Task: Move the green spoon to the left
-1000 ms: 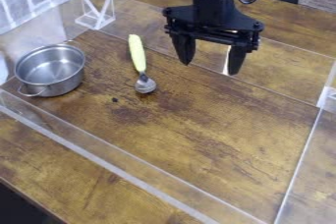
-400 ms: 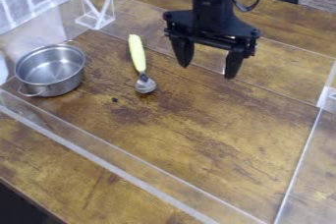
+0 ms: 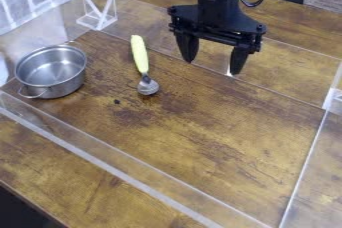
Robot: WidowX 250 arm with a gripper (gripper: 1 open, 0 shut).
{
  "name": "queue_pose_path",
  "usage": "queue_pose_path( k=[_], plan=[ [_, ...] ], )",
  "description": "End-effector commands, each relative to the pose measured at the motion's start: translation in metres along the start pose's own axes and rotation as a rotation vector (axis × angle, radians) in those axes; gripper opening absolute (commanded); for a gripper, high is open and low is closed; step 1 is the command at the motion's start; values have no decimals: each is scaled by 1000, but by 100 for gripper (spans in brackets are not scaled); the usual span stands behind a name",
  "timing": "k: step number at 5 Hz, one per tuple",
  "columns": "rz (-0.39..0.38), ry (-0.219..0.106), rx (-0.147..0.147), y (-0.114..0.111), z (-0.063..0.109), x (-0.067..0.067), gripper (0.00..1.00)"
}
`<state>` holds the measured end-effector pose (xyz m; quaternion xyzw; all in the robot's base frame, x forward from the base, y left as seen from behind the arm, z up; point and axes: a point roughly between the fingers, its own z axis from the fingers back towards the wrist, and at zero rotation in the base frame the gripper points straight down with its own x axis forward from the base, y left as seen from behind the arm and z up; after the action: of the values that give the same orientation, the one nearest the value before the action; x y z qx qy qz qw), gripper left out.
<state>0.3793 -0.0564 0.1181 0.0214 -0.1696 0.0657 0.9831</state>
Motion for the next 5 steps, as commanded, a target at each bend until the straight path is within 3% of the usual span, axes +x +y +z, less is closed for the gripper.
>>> queue_pose_path(
  k=[1,3,5],
  plan=[
    [22,-61,-10,5,17,14,100],
    [19,-58,-13,2,23,11,100],
    [0,-57,-16,4,13,17,100]
  ],
)
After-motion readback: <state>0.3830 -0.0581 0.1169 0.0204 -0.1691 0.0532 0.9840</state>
